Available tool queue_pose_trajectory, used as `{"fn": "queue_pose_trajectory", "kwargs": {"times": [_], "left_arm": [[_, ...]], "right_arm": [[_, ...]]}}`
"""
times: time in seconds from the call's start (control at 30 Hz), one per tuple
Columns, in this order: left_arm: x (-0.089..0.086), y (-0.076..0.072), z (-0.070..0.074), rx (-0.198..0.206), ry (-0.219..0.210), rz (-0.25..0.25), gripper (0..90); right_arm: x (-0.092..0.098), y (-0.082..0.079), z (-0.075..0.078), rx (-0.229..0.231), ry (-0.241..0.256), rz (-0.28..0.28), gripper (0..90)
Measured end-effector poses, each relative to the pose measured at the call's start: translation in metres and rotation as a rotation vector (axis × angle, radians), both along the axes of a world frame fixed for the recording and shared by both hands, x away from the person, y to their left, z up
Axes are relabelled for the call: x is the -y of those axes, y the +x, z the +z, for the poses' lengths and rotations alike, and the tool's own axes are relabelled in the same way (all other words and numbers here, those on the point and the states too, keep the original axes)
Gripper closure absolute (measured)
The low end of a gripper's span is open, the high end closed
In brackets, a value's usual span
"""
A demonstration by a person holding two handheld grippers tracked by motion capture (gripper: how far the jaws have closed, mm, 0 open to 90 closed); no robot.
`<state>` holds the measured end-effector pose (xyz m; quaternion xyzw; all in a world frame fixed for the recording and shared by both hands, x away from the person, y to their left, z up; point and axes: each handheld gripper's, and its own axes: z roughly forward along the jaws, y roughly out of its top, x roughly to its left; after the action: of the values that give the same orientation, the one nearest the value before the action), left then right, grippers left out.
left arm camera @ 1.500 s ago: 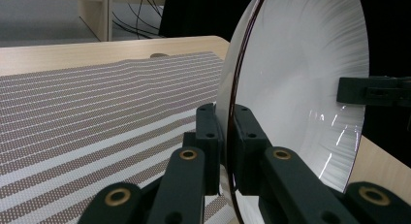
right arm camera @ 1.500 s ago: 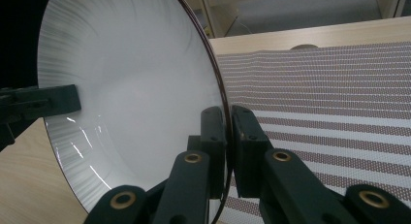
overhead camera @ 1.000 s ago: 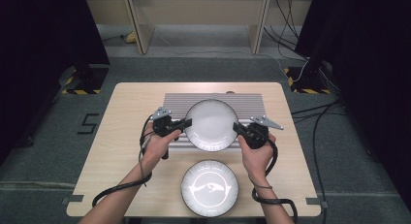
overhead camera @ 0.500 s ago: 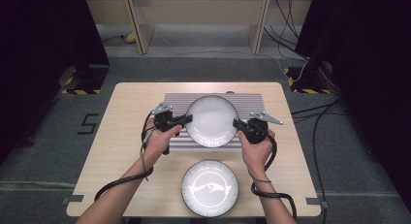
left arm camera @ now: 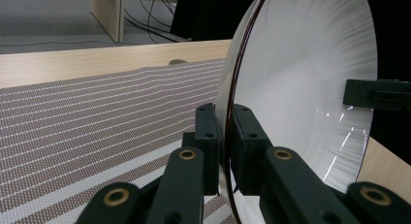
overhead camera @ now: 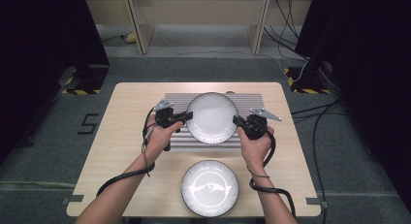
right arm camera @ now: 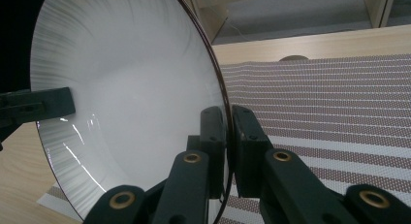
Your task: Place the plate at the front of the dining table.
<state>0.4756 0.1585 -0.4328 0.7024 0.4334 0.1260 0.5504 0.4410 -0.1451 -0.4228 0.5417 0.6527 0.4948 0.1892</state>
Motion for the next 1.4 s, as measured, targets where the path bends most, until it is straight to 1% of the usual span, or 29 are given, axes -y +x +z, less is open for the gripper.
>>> {"fn": "queue_pose_trajectory", "kwargs": {"times": [0.17, 0.4, 0.53, 0.7, 0.9, 0.97, 1.1, 1.4], "left_arm": [[0.000, 0.005, -0.001, 0.001, 0.001, -0.001, 82.1], [0.002, 0.013, 0.001, -0.003, 0.014, 0.005, 81.9], [0.002, 0.018, 0.001, -0.003, 0.014, 0.011, 81.8], [0.003, 0.022, 0.000, -0.013, 0.020, 0.010, 81.7], [0.005, 0.029, -0.002, -0.026, 0.017, 0.014, 81.6], [0.007, 0.032, -0.003, -0.036, 0.017, 0.018, 81.5], [0.009, 0.038, -0.003, -0.041, 0.021, 0.024, 81.3], [0.010, 0.048, -0.008, -0.063, 0.020, 0.038, 80.8]], "right_arm": [[0.000, 0.004, -0.001, -0.001, 0.000, -0.005, 84.6], [-0.001, 0.011, -0.001, -0.003, 0.002, -0.015, 84.5], [-0.001, 0.015, 0.000, 0.000, -0.001, -0.018, 84.5], [-0.002, 0.019, -0.001, -0.003, -0.013, -0.019, 84.5], [-0.001, 0.024, -0.002, -0.009, -0.012, -0.027, 84.5], [-0.001, 0.026, -0.003, -0.011, -0.010, -0.031, 84.6], [0.000, 0.030, -0.004, -0.015, -0.009, -0.042, 84.5], [-0.002, 0.039, -0.005, -0.020, -0.021, -0.047, 84.8]]}}
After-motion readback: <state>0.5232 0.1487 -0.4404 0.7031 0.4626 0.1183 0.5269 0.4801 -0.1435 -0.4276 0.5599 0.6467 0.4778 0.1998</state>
